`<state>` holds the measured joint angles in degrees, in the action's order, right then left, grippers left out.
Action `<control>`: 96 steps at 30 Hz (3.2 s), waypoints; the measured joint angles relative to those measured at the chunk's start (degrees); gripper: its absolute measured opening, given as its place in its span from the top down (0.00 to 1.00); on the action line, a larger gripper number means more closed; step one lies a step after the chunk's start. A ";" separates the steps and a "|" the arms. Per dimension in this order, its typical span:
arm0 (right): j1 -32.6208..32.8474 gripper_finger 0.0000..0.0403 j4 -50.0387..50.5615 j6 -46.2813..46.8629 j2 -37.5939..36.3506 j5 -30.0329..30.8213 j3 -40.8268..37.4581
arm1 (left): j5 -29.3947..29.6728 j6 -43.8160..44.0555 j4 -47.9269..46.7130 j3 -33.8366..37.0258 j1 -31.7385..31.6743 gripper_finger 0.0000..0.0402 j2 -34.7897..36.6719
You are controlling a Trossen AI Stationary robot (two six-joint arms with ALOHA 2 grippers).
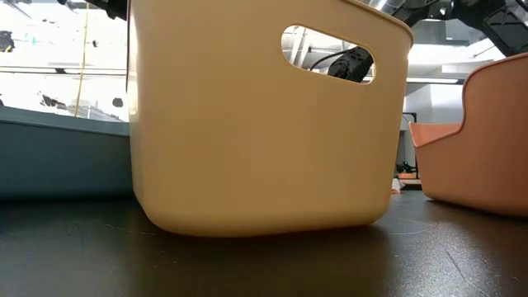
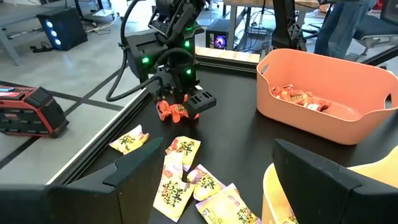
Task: Sort candy
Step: Put the orange chocolate into the orange bin, then put the yellow candy into the yellow bin
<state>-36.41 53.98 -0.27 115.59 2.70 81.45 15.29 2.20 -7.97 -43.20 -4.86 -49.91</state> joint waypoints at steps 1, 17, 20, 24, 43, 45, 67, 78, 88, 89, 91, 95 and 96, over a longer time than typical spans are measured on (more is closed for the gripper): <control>0.13 0.31 0.07 -0.17 0.00 0.00 0.00 | 0.00 0.00 0.02 0.00 0.00 0.27 -0.02; 7.24 0.96 8.52 -0.39 -3.79 0.02 0.00 | 0.00 0.00 0.02 0.00 0.00 0.27 0.00; 9.70 0.95 12.30 0.26 -8.09 0.02 -0.04 | 0.02 0.00 0.02 0.00 0.00 0.27 0.00; 14.37 0.96 16.66 2.25 -17.14 0.02 -0.04 | 0.01 -0.02 -0.06 0.00 0.00 0.27 -0.01; 54.78 0.92 30.24 45.65 -47.32 3.73 -14.24 | 0.05 -5.57 10.74 -0.75 -0.14 0.27 -13.73; 58.02 0.88 29.29 50.14 -47.76 4.62 -17.91 | 0.06 -1.82 10.96 -3.15 -1.11 0.27 -16.89; 64.70 0.24 8.44 35.05 -47.97 30.36 -25.68 | -20.41 2.63 -39.87 -56.23 -19.97 0.27 -63.02; 64.08 0.24 -1.35 22.83 -52.87 42.88 -25.64 | -21.05 13.18 -34.20 -66.09 -28.85 0.27 -74.62; 63.55 0.24 -3.50 22.71 -55.68 43.98 -25.64 | -21.19 18.05 -33.83 -75.84 -29.94 0.27 -81.96; 63.64 0.24 -3.47 22.68 -55.59 43.99 -25.64 | -20.94 17.91 -34.52 -76.54 -29.79 0.27 -82.28; 63.63 0.24 -3.49 22.38 -55.30 44.00 -25.64 | -20.02 17.18 -36.03 -76.98 -29.54 0.27 -82.47; 63.65 0.24 -3.19 22.25 -55.19 44.00 -25.64 | -20.58 16.18 -38.45 -76.98 -29.05 0.27 -82.47; 63.63 0.24 -3.20 22.25 -55.23 44.00 -25.64 | -20.60 15.36 -39.45 -76.98 -28.92 0.27 -82.47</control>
<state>27.23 50.78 21.98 60.36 46.70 55.81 -5.31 17.56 -47.41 -120.18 -33.78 -132.38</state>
